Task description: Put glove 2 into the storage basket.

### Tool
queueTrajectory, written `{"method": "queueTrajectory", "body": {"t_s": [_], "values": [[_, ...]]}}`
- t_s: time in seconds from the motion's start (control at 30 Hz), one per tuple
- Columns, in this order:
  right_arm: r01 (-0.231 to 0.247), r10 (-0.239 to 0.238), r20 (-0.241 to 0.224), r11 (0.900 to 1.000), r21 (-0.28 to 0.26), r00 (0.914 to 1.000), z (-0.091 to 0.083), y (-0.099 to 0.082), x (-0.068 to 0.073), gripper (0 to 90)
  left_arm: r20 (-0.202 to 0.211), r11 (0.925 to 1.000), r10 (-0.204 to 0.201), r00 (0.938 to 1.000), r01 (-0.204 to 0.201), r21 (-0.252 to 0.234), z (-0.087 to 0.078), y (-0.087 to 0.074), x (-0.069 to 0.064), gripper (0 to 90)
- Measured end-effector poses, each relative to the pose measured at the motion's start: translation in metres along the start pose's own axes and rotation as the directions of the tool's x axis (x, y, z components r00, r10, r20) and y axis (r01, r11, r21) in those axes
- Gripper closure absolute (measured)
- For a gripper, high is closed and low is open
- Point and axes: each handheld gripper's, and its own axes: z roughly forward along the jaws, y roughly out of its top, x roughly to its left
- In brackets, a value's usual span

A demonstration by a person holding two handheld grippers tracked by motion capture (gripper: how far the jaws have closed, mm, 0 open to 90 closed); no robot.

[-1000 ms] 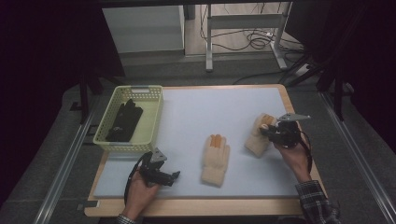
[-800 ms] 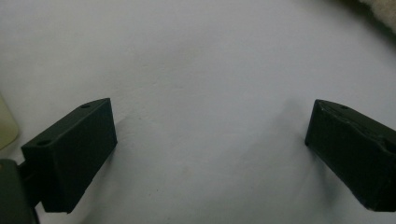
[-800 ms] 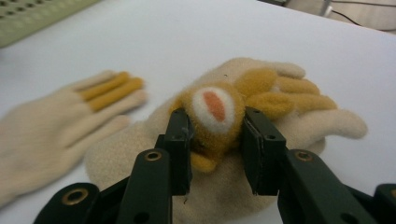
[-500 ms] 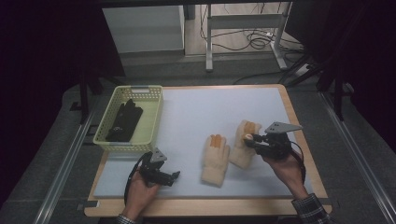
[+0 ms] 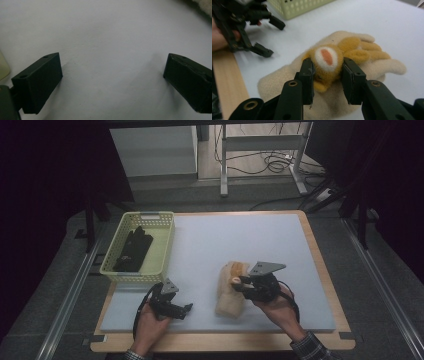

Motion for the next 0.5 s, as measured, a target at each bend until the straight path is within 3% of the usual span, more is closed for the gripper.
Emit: {"method": "queueTrajectory", "body": {"t_s": [0.2, 0.33, 0.5], "values": [[0.029, -0.031, 0.039, 0.998, 0.056, 0.9987, 0.029, -0.014, 0.005, 60.1, 0.0, 1.0, -0.002, 1.0, 0.002, 0.0, 0.0, 0.0, 0.0, 2.3], [0.009, -0.011, 0.031, 0.9977, 0.068, 0.9995, 0.042, -0.023, 0.005, 49.9, 0.0, 1.0, -0.002, 1.0, 0.002, 0.0, 0.0, 0.0, 0.0, 2.3], [-0.013, 0.012, 0.012, 0.9985, 0.054, 0.9999, 0.037, -0.022, 0.001, 41.1, 0.0, 1.0, -0.002, 1.0, 0.002, 0.0, 0.0, 0.0, 0.0, 2.3]]}}
